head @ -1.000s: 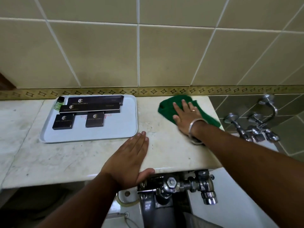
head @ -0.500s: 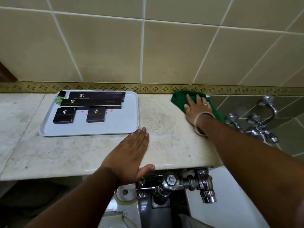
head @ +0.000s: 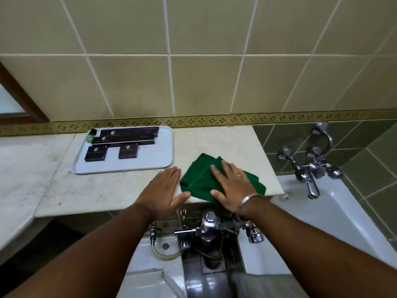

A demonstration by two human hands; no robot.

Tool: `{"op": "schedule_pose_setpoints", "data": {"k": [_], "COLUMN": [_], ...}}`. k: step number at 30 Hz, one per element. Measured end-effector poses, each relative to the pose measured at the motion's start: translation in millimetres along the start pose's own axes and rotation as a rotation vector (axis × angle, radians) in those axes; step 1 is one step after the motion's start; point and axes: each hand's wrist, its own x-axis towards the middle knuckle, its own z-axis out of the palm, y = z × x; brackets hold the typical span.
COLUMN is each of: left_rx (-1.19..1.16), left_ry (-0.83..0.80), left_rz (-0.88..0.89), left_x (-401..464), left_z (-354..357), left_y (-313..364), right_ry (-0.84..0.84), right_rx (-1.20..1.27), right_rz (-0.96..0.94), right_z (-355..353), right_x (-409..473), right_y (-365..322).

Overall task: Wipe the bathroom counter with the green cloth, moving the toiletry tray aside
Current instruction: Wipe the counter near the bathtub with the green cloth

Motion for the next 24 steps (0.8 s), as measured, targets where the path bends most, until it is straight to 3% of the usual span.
{"op": "schedule_pose_setpoints", "data": {"k": [4,7,8,10,13,18,24], "left_rx": [0.064,-0.162,-0.249,-0.324,-0.382,-0.957,-1.296], "left_ry": [0.044,-0.094,-0.126,-0.142,-0.122,-0.074,0.236], "left_rz": [-0.393,-0.543,-0.555,-0.561,-0.556,-0.573,-0.647], "left_x": [29.8,64.5,72.3,78.4,77.9,39.8,-82.9], "left_z": [-24.2,-28.8,-28.3,-25.3,-19.2,-26.0,-78.9], "left_y": [41.1,64.9,69.8,75.4,69.8,51.7,-11.3], "right_ry": [0.366,0.305,0.24,0.174,0.161,0.229,0.092], "right_rx": [0.481,1.256,1.547,1.823,1.772,1.542,1.431], "right_rz": [0.666,1.035,1.065,1.059,0.997,0.826,0.462], "right_z": [1.0,2.9,3.5,3.7,6.8,-15.7,-72.8], "right_x": [-55.6,-61.6,-58.7,-55.7,-56.9,-65.6,-51.7], "right_y": [26.8,43.0,42.5,41.6,41.5,17.7,-80.6]}}
